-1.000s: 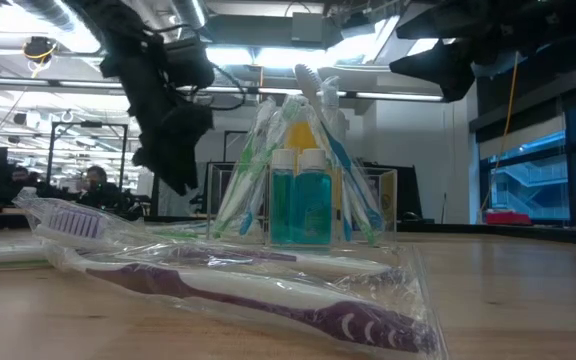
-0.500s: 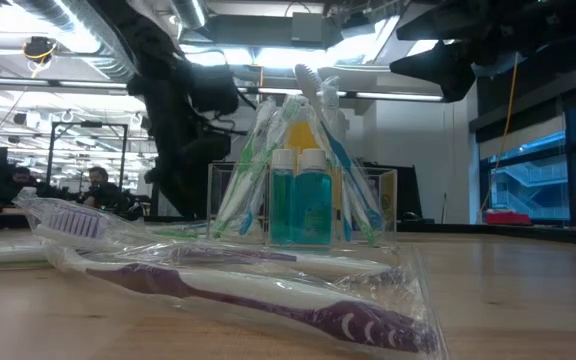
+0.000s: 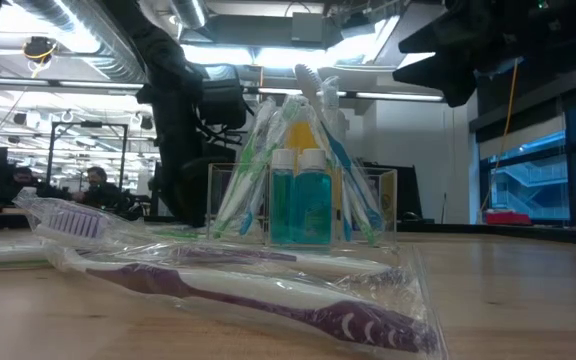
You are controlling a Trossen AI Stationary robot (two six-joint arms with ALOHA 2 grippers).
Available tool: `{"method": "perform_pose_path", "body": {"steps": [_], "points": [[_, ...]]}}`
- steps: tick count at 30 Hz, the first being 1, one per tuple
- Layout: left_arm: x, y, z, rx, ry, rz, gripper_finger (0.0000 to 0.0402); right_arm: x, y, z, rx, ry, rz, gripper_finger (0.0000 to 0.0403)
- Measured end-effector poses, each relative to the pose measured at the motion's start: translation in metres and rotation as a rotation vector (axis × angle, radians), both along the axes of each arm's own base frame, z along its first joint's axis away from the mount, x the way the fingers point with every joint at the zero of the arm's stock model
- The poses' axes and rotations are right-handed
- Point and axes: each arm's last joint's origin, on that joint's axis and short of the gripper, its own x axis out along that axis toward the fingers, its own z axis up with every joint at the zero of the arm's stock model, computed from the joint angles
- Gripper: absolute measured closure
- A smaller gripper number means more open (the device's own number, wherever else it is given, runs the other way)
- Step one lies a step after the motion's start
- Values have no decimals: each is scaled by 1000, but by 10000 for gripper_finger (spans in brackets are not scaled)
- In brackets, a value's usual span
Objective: Pick & Place toothbrushing station
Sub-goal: Put the blue toothbrush into the transparent organizer
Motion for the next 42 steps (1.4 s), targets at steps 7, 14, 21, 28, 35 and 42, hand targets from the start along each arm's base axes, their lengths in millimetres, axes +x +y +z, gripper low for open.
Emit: {"method": "perform_pose_path", "body": {"steps": [7, 14, 21, 28, 35, 42], "points": [[-4, -2, 3, 15, 18, 41, 328, 0, 1, 0, 8, 2, 27, 173], [-4, -4, 3, 9, 26, 28, 373, 0, 1, 0, 16, 2, 31, 183], [-9, -10, 12, 13, 40, -6, 374, 0, 2, 0, 20, -2, 48, 193], [-34, -24, 52, 84, 84, 58, 388, 1, 2, 2, 18, -23, 48, 189], [-45, -55, 86, 165, -9, 48, 387, 1, 2, 3, 15, -25, 48, 167], [-54, -100, 113, 210, -161, -14, 386, 1, 2, 4, 21, -43, 50, 149]]}}
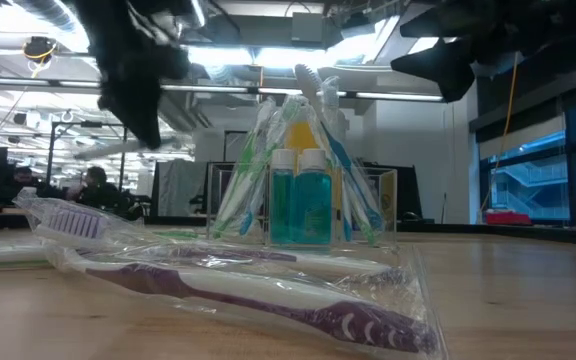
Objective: Pick & Place toothbrushing station
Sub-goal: Put the blue toothbrush into the transparent organizer
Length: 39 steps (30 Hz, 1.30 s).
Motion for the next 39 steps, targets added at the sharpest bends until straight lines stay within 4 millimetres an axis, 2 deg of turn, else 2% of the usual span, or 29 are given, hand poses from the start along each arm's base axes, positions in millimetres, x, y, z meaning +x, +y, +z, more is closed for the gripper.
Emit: {"method": "perform_pose_path", "body": {"steps": [9, 17, 23, 30, 35, 39], "points": [[-26, -45, 24, 74, -155, -20, 386, 1, 2, 6, -21, -62, 59, 135], [-25, -95, 37, -10, -389, -191, 386, 1, 2, 8, -20, -75, 73, 137], [-22, -129, 58, 1, -651, -376, 386, 2, 5, 12, -32, -122, 144, 150], [2, -150, 75, 172, -884, -528, 386, 0, 14, 18, -69, -198, 234, 163], [29, -157, 67, 218, -958, -609, 386, 3, 22, 19, -83, -252, 264, 164], [51, -154, 56, 228, -987, -643, 386, 7, 23, 15, -88, -244, 235, 144]]}}
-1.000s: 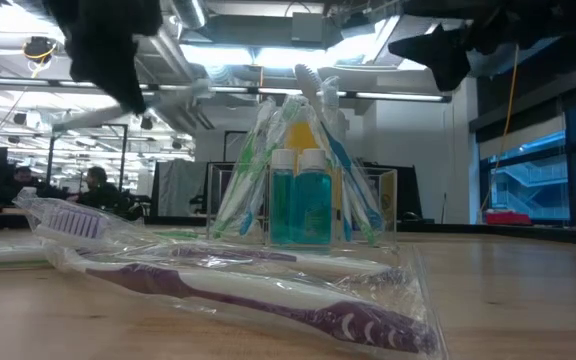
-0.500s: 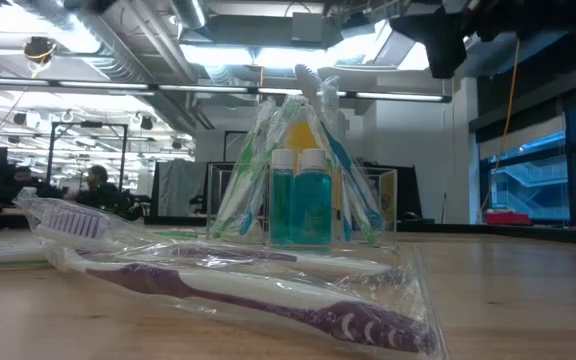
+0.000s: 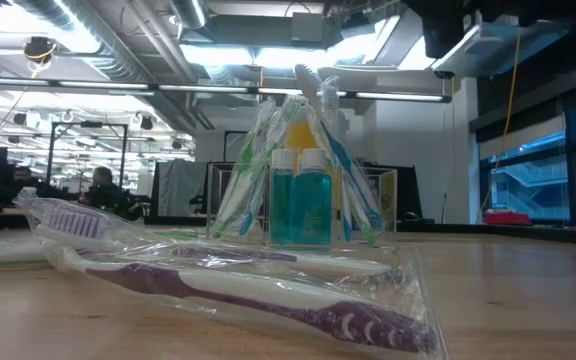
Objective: Pick & Place toothbrushing station
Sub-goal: Put the blue toothbrush into the transparent organizer
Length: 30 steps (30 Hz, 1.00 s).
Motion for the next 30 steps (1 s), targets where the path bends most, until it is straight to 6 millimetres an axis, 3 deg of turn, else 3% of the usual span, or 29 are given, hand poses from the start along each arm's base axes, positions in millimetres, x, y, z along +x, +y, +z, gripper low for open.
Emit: {"method": "perform_pose_path", "body": {"steps": [4, 12, 24, 30], "points": [[20, 6, -12, 0, -19, -12, 386, 7, 4, -1, -20, -11, 9, 118], [44, 17, -27, -31, -67, -62, 386, 30, 25, 20, -93, -64, 48, 92], [51, 19, -34, -24, -75, -54, 386, 71, 44, 35, -162, 6, -2, 117], [51, 19, -35, -14, -70, -58, 386, 83, 49, 40, -176, -2, 1, 131]]}}
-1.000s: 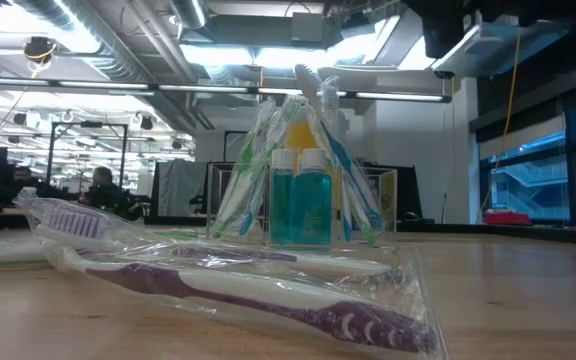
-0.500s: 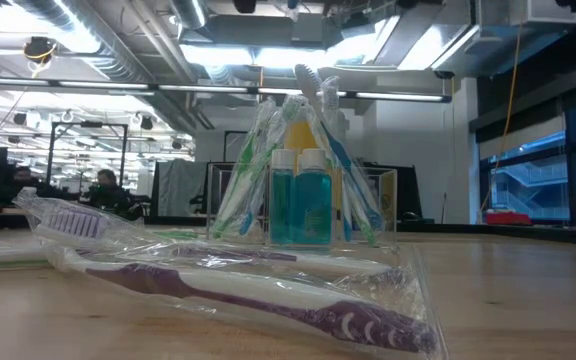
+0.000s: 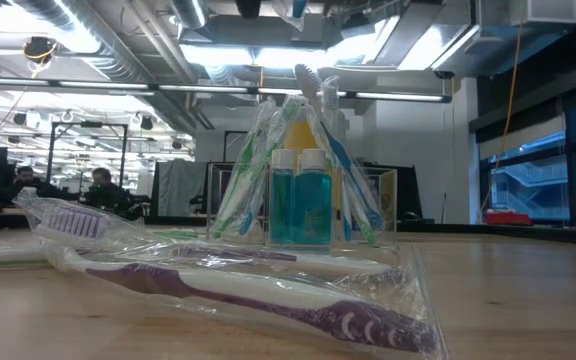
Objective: Pick & Place toothbrushing station
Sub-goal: Put the blue toothbrush into the transparent organizer
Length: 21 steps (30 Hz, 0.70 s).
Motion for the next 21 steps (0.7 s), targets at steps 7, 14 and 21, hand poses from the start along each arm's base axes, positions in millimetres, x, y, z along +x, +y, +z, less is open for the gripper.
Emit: {"method": "perform_pose_path", "body": {"steps": [7, 14, 21], "points": [[0, 0, 0, 2, 4, 0, 386, 0, 0, 0, -1, 2, 4, 169], [0, 0, -1, 6, 5, 1, 386, 0, 0, 0, -18, 2, 5, 259], [0, 1, -1, 15, 9, 11, 386, 0, 0, -1, -47, -1, 12, 379]]}}
